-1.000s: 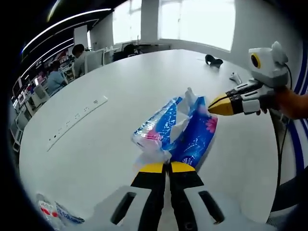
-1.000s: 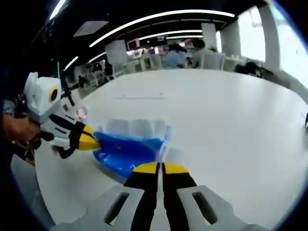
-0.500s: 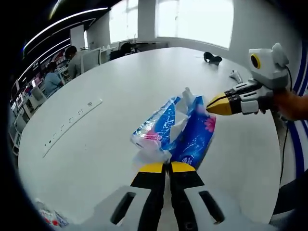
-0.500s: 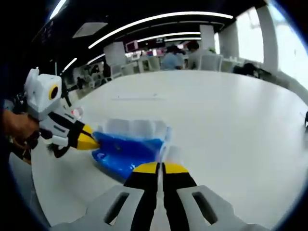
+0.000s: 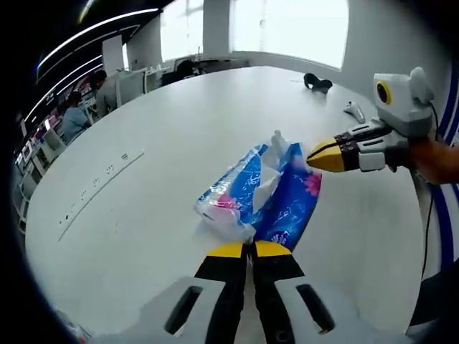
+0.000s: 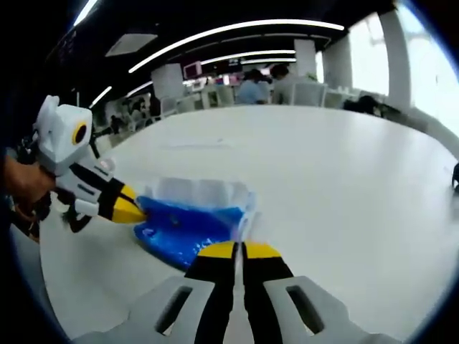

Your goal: Arrange the tabletop items into an orderly group along one side of the table until the central work area is clear of visible clutter.

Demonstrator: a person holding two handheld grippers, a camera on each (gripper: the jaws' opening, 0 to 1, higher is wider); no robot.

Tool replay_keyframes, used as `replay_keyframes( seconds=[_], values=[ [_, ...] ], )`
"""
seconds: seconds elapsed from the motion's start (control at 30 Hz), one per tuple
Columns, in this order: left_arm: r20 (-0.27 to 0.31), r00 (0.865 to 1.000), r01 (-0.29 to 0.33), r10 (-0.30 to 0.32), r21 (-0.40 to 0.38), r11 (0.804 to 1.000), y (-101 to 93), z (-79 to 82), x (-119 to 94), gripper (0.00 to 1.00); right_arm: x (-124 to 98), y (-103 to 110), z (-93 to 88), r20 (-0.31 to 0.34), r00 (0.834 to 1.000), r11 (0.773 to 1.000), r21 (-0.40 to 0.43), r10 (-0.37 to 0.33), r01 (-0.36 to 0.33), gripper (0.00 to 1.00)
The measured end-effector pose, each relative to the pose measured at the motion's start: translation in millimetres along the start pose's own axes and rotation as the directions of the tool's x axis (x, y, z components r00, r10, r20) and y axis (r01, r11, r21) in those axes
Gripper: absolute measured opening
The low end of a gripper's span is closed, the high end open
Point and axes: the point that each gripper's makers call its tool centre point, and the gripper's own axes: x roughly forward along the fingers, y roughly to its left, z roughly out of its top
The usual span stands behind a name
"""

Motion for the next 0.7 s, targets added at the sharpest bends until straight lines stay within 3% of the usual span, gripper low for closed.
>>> replay_keyframes(
  seconds=[0.7],
  values=[
    [-0.002, 1.0, -0.003, 0.003, 0.005, 1.0, 7.2, 4.2, 17.3, 0.02, 11.8, -12.4, 3.1, 0.018, 1.0, 0.999, -0.046, -0.026, 0.026, 0.0]
  ],
)
